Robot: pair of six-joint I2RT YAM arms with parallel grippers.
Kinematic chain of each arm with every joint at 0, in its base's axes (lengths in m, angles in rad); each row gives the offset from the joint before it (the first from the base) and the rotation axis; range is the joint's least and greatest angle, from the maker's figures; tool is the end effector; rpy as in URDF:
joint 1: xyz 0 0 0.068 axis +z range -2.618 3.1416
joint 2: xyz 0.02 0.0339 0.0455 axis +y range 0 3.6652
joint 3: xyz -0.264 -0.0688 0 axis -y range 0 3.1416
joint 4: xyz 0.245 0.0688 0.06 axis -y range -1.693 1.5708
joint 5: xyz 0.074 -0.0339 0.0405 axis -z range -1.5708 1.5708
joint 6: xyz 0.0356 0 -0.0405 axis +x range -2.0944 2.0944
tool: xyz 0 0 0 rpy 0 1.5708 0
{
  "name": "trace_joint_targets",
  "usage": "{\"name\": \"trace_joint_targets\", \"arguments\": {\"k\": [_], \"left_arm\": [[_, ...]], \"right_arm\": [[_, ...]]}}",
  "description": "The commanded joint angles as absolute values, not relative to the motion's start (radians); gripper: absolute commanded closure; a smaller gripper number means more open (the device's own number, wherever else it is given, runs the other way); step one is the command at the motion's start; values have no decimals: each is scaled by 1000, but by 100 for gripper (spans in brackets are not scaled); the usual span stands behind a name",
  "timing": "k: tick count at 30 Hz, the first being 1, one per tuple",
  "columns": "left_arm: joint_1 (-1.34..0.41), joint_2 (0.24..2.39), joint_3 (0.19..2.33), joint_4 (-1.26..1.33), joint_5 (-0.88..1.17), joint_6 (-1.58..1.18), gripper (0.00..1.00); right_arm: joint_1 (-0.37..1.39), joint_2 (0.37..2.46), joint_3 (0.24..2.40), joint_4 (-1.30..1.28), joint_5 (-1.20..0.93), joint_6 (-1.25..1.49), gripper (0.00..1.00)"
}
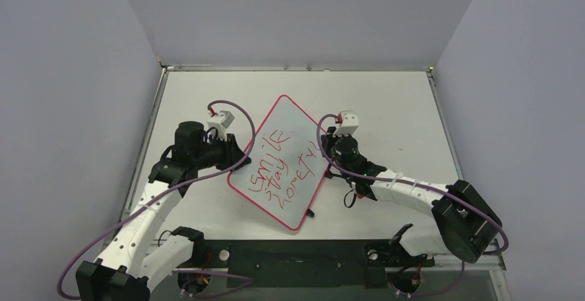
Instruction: Write a sentence on the whiteboard
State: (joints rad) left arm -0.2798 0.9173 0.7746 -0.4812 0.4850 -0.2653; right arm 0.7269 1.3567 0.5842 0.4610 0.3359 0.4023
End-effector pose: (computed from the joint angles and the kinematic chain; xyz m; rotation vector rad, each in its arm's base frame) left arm 0.1839 -0.0701 0.2860 0.2972 2.2158 -0.8343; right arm 0.2198 0.1798 0.2105 -0.0745 1.8889 0.4627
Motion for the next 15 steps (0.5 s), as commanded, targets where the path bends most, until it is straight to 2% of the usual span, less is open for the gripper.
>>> {"name": "trace_joint_targets", "arguments": {"k": [1, 8, 15], "left_arm": [[-279, 886, 773, -437, 486, -207, 100], [-279, 876, 771, -435, 481, -212, 99], [-279, 882, 774, -440, 472, -213, 81]], "right_arm": [[721, 1236, 617, 401, 363, 375, 100], [722, 1148, 584, 356, 392, 369, 100], [723, 1077, 539, 336, 401, 388, 100]]}}
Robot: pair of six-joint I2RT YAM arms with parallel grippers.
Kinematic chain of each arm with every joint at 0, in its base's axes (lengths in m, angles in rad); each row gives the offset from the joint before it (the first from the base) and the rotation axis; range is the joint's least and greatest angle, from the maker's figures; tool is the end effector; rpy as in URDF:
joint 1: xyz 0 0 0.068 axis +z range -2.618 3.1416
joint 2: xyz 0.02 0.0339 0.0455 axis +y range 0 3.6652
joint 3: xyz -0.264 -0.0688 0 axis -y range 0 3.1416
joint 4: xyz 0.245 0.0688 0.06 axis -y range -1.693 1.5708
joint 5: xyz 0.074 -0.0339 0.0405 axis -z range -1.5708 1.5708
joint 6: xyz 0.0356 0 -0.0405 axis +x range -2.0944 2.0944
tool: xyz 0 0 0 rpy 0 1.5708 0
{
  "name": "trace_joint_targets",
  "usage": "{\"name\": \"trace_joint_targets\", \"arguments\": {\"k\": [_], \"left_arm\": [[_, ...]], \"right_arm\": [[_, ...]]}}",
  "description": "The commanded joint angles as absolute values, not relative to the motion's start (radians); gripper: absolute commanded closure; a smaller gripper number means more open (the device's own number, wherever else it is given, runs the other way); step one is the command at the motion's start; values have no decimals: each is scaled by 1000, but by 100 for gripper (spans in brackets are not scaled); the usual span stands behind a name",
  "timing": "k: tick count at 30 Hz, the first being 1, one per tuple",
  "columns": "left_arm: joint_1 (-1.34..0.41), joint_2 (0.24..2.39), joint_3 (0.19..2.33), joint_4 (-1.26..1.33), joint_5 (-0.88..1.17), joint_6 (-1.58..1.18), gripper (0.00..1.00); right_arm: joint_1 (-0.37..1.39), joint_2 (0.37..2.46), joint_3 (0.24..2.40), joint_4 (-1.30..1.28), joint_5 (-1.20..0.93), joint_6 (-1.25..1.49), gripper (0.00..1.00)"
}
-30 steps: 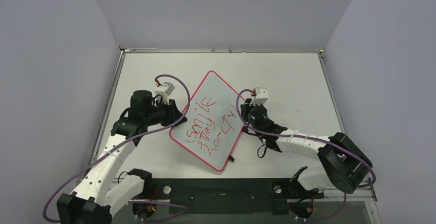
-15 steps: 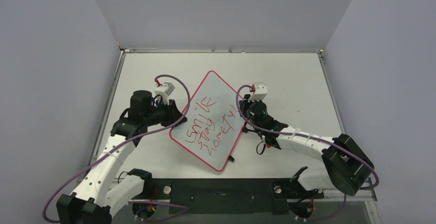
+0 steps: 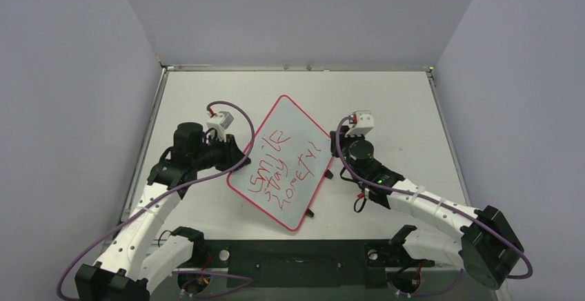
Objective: Write a sentence on the whiteboard
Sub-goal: Write a sentence on the whiteboard, then put down the whiteboard on the whiteboard stand.
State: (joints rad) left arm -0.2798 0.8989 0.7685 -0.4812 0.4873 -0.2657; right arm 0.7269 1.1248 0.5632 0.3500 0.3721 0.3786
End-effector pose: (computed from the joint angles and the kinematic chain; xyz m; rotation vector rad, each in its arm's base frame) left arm 0.1806 -0.0692 0.2872 0.3007 2.2032 -0.8369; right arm 0.1956 0.1566 0.2495 -0.0416 1.7911 0.4676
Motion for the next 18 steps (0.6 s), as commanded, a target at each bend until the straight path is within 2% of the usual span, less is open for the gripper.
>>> {"name": "trace_joint_targets", "arguments": {"k": [1, 6, 18], "left_arm": [[-279, 881, 774, -441, 470, -214, 78], [-279, 879, 774, -455, 427, -213, 66], [-279, 878, 772, -460, 404, -214, 57]], "right_arm": [[723, 1064, 534, 329, 402, 388, 100], [721, 1024, 527, 305, 415, 377, 100], [720, 992, 481, 316, 451, 378, 100]]}}
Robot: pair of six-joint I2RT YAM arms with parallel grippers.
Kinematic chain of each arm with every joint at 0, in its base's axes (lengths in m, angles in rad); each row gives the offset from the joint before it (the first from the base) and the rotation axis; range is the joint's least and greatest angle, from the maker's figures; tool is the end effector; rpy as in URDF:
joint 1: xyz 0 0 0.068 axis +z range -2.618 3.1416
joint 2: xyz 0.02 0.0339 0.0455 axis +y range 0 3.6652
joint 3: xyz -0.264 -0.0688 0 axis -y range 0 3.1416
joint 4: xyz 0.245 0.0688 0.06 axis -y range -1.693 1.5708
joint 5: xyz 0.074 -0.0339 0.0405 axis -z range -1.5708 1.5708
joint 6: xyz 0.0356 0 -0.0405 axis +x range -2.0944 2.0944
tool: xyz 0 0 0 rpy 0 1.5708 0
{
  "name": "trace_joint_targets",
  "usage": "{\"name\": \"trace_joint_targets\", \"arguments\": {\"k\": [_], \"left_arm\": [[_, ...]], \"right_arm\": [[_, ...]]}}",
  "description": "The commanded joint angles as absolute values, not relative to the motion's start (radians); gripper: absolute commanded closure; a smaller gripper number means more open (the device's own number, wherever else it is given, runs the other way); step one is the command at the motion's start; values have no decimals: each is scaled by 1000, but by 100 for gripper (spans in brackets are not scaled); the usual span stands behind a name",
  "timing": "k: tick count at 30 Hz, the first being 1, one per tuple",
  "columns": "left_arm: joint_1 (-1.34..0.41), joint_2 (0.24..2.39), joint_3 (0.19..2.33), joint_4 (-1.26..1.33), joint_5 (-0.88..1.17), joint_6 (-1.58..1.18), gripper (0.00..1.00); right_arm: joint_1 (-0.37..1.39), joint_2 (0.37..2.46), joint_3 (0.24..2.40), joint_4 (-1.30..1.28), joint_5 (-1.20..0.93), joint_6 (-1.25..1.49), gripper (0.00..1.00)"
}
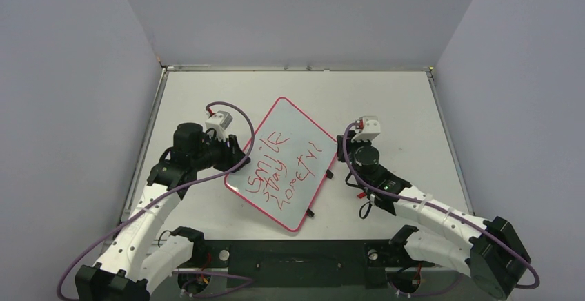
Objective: Write a sentence on the whiteboard
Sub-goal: Put down the whiteboard on the whiteboard stand, then pick up the pen cap from the center of the board.
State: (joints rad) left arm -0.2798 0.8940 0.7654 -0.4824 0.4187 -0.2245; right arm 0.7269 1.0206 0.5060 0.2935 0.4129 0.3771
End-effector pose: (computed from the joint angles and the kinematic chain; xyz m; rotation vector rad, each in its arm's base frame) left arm 0.1811 -0.0671 0.2863 0.3046 2.1963 -0.7396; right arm 0.1804 0.1414 0.2468 -0.0159 1.7929 0.4266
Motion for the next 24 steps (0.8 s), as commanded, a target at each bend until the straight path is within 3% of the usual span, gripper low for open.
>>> {"name": "trace_joint_targets", "arguments": {"k": [1, 16, 24], "left_arm": [[-279, 878, 773, -462, 399, -214, 56], [-278, 851, 819, -471, 294, -246, 48], [-280, 809, 1018, -610, 136, -180, 45]], "right_arm": [[720, 987, 477, 319, 458, 381, 100], [709, 871, 437, 253, 520, 376, 100], [704, 813, 500, 180, 538, 345, 100]]}}
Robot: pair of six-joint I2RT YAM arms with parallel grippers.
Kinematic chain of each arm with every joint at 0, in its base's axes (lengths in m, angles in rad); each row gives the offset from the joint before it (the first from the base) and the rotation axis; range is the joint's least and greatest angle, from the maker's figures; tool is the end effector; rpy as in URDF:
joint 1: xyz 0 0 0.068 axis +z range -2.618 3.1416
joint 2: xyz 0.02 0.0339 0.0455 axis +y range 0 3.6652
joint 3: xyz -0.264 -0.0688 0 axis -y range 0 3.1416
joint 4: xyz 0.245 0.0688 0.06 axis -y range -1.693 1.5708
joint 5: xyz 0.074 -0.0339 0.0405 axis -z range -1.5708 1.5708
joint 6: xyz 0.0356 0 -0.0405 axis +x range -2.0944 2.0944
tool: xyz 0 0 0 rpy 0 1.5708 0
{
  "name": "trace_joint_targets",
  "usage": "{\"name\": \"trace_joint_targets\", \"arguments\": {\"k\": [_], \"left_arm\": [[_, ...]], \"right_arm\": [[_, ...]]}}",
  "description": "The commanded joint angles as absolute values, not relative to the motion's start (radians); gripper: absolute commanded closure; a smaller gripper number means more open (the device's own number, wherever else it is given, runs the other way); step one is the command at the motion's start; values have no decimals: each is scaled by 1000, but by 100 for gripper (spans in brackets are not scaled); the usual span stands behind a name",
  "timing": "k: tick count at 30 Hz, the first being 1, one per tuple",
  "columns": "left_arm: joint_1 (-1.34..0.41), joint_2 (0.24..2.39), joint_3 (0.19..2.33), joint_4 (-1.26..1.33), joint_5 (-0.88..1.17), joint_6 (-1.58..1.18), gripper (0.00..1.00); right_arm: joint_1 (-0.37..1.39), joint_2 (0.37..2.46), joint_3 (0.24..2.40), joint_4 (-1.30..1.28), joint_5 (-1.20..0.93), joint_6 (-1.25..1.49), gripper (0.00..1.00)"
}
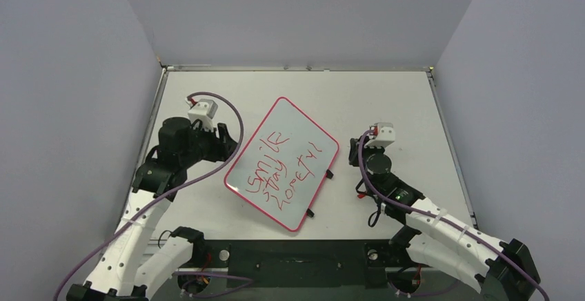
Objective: Write a sentence on the whiteboard
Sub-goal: Pick up the pen cap from the center of the board.
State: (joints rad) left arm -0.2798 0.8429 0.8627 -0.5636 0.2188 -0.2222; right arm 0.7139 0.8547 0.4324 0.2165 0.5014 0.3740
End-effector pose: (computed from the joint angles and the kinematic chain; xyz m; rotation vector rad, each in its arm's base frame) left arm 0.1720 -0.0575 0.3192 0.1943 2.1367 -0.5278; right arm 0.1607 0.1166 0.2455 0.0622 1.7627 0.3480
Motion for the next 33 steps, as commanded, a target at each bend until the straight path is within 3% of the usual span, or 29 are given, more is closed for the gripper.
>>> {"name": "trace_joint_targets", "arguments": {"k": [1, 8, 14, 22, 33], "left_arm": [[-282, 813, 1061, -624, 146, -171, 45], [-361, 903, 1199, -592, 175, -210, 44], [-663, 1038, 1284, -522, 84, -166, 46], [-930, 1345, 1360, -416, 92, -61, 49], [-1130, 1734, 1510, -318, 54, 9, 51]], "right_arm": [[701, 809, 525, 173, 540, 339, 100], [669, 788, 696, 115, 552, 324, 100], [645, 738, 782, 109, 545, 305, 100], [629, 634, 834, 119, 586, 297, 100], [624, 555, 896, 146, 645, 267, 100]]}}
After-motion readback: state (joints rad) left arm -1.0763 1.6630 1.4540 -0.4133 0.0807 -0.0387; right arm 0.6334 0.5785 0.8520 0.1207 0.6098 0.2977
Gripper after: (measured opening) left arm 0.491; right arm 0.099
